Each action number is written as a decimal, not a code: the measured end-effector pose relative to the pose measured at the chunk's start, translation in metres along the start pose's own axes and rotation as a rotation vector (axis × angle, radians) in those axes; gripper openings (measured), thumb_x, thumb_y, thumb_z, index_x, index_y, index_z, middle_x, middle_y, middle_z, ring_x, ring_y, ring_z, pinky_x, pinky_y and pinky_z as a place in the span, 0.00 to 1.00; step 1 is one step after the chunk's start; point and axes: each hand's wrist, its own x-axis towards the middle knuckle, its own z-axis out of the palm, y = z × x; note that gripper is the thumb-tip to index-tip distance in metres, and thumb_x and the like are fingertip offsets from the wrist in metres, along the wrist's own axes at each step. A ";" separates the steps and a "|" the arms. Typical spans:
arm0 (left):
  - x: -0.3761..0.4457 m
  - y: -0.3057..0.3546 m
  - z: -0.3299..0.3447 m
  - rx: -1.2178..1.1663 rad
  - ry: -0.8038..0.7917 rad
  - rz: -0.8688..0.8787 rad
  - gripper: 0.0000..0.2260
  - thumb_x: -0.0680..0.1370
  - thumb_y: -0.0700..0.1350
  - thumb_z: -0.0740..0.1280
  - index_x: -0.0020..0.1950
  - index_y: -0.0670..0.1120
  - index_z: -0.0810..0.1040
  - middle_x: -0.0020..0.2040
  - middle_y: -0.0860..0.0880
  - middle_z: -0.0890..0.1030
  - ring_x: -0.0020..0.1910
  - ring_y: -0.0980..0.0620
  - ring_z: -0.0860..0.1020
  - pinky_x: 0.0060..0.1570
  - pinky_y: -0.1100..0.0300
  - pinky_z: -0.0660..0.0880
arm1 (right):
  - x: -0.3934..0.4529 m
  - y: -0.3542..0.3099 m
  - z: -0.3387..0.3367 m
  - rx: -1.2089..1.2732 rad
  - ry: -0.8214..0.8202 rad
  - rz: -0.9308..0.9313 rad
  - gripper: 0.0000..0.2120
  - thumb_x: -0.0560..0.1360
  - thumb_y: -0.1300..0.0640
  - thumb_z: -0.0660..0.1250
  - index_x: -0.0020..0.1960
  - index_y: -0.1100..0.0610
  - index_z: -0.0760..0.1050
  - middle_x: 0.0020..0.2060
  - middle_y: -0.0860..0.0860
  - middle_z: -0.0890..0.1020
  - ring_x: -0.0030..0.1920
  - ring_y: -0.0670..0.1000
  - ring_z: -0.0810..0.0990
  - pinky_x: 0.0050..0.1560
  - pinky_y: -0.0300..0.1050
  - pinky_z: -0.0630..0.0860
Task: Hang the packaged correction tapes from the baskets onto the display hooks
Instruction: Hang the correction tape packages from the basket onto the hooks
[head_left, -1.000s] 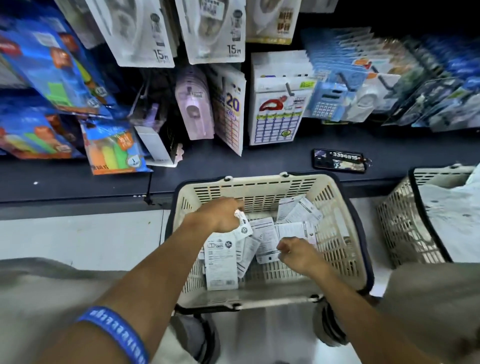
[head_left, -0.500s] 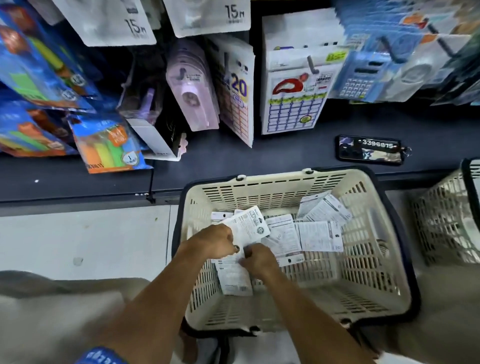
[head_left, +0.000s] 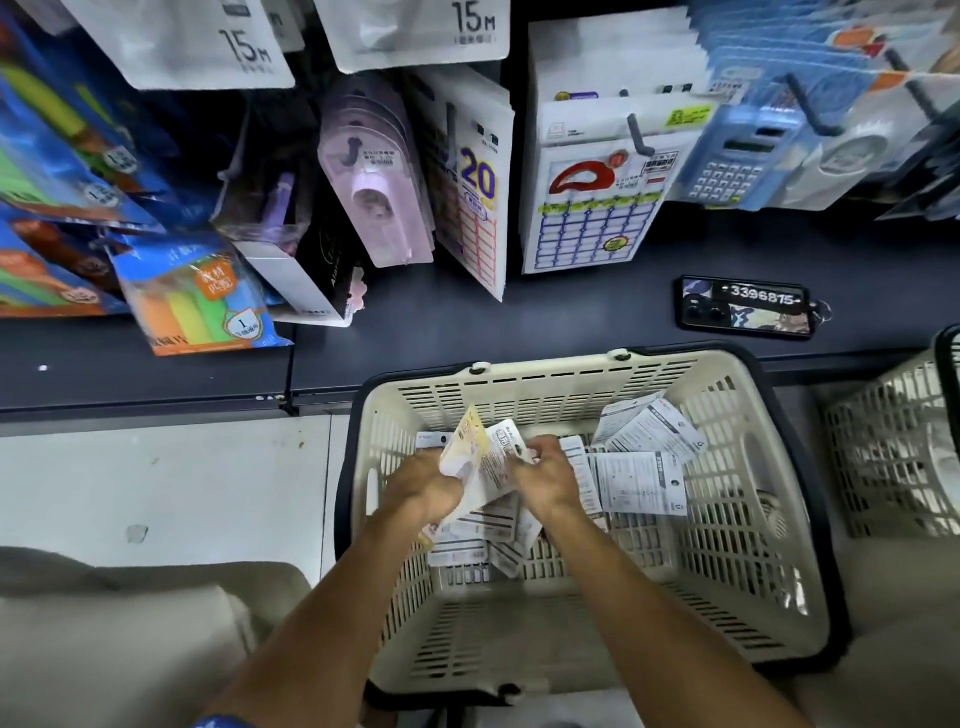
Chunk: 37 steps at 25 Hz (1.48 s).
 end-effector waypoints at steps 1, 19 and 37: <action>-0.002 -0.002 -0.003 0.006 0.034 0.016 0.14 0.81 0.49 0.69 0.66 0.50 0.80 0.54 0.46 0.85 0.49 0.45 0.83 0.45 0.56 0.81 | 0.007 0.007 0.003 -0.216 0.034 -0.004 0.18 0.77 0.53 0.71 0.63 0.54 0.69 0.61 0.55 0.78 0.59 0.59 0.80 0.59 0.54 0.78; 0.000 0.001 -0.005 -0.520 -0.253 0.038 0.22 0.68 0.37 0.80 0.59 0.52 0.80 0.58 0.49 0.85 0.59 0.50 0.81 0.65 0.49 0.73 | -0.016 -0.025 -0.020 0.602 -0.362 0.011 0.18 0.74 0.70 0.70 0.62 0.59 0.77 0.52 0.57 0.85 0.50 0.55 0.85 0.53 0.51 0.81; 0.019 -0.012 0.010 0.080 0.213 -0.058 0.14 0.72 0.51 0.77 0.48 0.51 0.73 0.39 0.56 0.76 0.32 0.57 0.74 0.26 0.65 0.65 | 0.009 0.031 0.027 -0.060 0.046 0.060 0.08 0.74 0.66 0.71 0.50 0.57 0.78 0.49 0.53 0.83 0.53 0.54 0.81 0.52 0.44 0.78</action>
